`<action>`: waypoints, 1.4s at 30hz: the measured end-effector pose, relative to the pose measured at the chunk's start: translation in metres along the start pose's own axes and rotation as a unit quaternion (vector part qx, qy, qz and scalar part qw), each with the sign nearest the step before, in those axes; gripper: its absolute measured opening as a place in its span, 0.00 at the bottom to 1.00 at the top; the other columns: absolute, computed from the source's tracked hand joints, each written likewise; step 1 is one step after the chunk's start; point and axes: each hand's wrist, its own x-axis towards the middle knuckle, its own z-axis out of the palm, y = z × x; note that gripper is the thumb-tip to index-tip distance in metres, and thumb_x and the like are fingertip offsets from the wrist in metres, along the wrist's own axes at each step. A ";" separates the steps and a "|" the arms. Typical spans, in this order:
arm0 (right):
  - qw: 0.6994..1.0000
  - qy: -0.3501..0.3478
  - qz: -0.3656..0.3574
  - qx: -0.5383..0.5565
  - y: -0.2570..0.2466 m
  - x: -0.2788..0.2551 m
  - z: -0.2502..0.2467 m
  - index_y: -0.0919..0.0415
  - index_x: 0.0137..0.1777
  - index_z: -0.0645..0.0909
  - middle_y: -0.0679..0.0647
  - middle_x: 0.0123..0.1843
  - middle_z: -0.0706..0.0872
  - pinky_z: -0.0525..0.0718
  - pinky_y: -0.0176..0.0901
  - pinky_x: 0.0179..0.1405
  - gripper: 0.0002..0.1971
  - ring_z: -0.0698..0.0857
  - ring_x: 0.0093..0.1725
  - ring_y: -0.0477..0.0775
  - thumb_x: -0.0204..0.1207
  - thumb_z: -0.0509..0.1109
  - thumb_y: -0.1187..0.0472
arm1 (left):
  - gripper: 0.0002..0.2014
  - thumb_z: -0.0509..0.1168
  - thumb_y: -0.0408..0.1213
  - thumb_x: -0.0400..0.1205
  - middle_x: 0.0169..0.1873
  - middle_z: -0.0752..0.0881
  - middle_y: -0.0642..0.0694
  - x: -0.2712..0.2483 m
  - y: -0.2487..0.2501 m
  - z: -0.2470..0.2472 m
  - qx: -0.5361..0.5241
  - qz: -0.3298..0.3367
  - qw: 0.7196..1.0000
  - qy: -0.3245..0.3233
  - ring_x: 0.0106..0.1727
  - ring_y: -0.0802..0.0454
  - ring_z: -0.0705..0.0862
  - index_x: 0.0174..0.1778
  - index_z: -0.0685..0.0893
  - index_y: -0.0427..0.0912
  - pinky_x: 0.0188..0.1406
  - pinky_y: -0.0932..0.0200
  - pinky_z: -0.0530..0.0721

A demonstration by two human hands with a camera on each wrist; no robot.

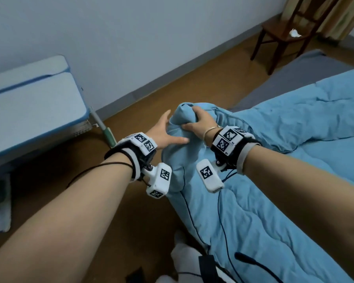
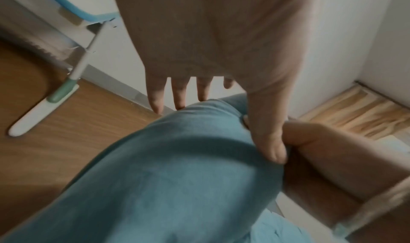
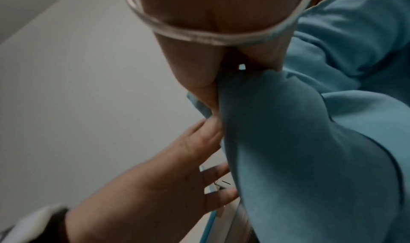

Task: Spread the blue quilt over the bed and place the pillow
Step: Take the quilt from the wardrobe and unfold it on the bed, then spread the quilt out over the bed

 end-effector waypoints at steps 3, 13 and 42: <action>0.999 -0.024 -0.002 -0.037 -0.018 0.041 0.019 0.62 0.71 0.73 0.60 0.68 0.81 0.73 0.45 0.67 0.29 0.79 0.67 0.58 0.70 0.75 0.63 | 0.54 0.82 0.47 0.61 0.74 0.74 0.46 0.031 0.000 -0.026 0.046 0.012 0.999 0.017 0.70 0.51 0.77 0.80 0.59 0.46 0.71 0.54 0.76; 0.989 -0.131 0.070 -0.017 -0.044 0.130 0.115 0.61 0.77 0.66 0.63 0.71 0.78 0.74 0.50 0.72 0.31 0.78 0.71 0.62 0.74 0.71 0.65 | 0.44 0.78 0.45 0.61 0.61 0.85 0.41 0.111 -0.061 -0.124 0.160 -0.122 0.978 -0.056 0.57 0.42 0.85 0.73 0.70 0.40 0.45 0.55 0.84; 0.843 0.379 0.372 0.085 0.083 0.207 -0.129 0.65 0.54 0.88 0.64 0.58 0.89 0.80 0.43 0.54 0.12 0.86 0.61 0.62 0.76 0.65 0.69 | 0.11 0.66 0.34 0.79 0.60 0.88 0.42 0.391 0.181 -0.018 0.284 0.229 0.899 -0.244 0.62 0.45 0.86 0.56 0.87 0.42 0.67 0.52 0.81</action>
